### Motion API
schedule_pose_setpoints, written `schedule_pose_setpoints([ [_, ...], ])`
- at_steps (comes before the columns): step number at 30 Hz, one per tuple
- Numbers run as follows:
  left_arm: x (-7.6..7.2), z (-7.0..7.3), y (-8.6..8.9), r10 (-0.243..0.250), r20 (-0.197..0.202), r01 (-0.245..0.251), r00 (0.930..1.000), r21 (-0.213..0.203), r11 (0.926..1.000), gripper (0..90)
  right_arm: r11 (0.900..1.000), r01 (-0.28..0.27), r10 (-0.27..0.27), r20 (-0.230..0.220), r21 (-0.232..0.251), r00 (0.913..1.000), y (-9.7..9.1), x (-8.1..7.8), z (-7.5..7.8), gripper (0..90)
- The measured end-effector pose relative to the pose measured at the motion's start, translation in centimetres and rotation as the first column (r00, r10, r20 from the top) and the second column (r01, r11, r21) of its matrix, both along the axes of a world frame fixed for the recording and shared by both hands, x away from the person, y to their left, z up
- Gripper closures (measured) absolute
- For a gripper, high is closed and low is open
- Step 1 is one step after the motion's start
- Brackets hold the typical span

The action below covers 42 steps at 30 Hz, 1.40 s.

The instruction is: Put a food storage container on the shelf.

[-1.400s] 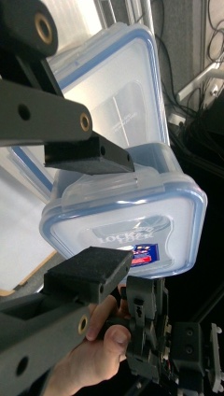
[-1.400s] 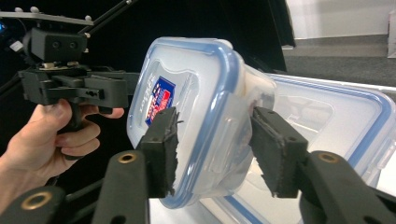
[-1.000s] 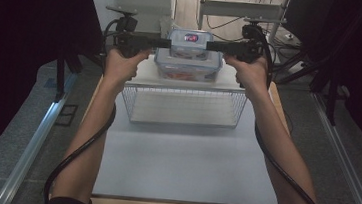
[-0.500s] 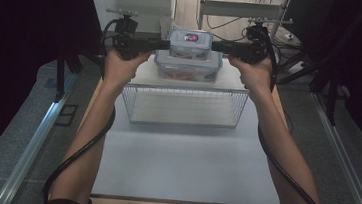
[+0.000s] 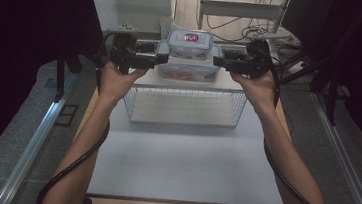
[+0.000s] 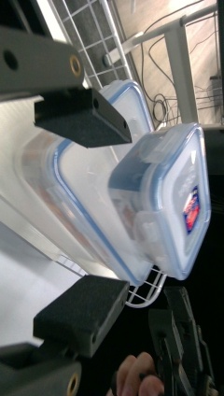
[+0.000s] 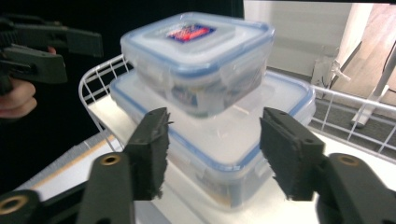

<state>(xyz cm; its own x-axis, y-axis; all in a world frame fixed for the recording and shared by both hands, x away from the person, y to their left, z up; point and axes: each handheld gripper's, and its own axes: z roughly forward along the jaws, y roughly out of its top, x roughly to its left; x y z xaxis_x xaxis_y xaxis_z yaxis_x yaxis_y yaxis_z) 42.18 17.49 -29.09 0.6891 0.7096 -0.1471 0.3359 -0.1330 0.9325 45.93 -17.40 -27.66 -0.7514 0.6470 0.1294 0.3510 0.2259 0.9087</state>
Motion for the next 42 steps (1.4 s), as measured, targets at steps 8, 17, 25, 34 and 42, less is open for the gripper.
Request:
schedule_pose_setpoints([
  [8,-1.7,-1.3,-0.4,-0.010,0.031,0.009,0.9995,0.049,0.9987,14.4,0.9991,-0.022,0.023,0.030,-0.035,0.9993,0.0,-1.7,-1.4,28.2],
  [17,-4.2,-2.8,-0.7,-0.036,0.041,0.034,0.9985,0.054,0.9979,8.2,0.9966,-0.051,0.055,0.052,-0.065,0.9971,-0.4,-4.1,-2.5,22.0],
  [25,-5.8,-3.9,-1.0,-0.058,0.046,0.055,0.9973,0.060,0.9967,6.1,0.9939,-0.073,0.077,0.053,-0.083,0.9956,-0.5,-5.6,-3.3,18.9],
  [34,-7.2,-5.5,-1.3,-0.063,0.043,0.060,0.9971,0.057,0.9965,6.7,0.9912,-0.083,0.089,0.063,-0.103,0.9940,-0.4,-6.8,-4.2,15.0],
  [42,-8.3,-6.9,-1.8,-0.060,0.049,0.055,0.9970,0.105,0.9930,4.6,0.9904,-0.088,0.096,0.077,-0.107,0.9924,-0.5,-7.9,-5.1,11.0],
])
